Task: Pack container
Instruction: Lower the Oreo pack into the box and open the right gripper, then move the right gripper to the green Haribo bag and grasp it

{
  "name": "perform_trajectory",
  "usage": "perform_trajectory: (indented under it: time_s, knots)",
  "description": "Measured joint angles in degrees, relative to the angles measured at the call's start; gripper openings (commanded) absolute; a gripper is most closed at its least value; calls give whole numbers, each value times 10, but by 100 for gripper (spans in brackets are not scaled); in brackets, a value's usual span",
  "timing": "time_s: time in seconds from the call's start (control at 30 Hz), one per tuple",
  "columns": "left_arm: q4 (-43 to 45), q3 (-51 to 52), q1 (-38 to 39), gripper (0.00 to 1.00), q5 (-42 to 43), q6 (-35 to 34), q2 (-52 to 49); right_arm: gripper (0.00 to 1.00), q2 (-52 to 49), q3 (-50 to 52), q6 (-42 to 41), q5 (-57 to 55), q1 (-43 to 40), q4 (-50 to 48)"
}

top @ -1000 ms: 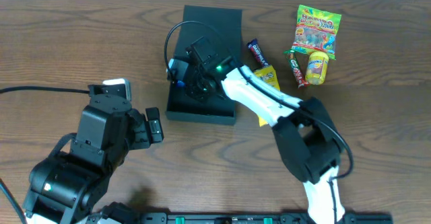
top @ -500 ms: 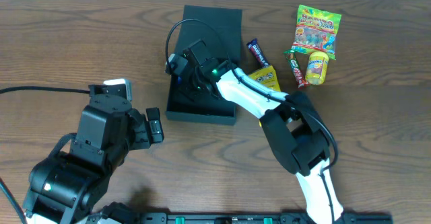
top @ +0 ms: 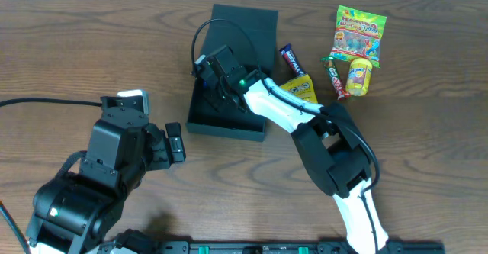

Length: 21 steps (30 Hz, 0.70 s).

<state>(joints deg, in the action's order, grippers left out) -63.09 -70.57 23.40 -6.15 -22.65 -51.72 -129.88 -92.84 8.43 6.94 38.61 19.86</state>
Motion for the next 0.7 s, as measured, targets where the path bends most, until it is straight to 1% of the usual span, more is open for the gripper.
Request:
perform_trajectory:
  time_s: [0.17,0.3,0.43,0.57,0.7]
  knots:
    - [-1,0,0,98,0,0,0,1,24,0,-4,-2,0,54]
    - [-6,0,0,98,0,0,0,1,106,2,-5,-2,-1,86]
    - [-20,0,0,98,0,0,0,1,214,2,-5,-2,-12,122]
    - [-28,0,0,98,0,0,0,1,298,2,-16,-27,-43,176]
    - [-29,0,0,97,4,0,0,1,346,1,-44,-76,-115,256]
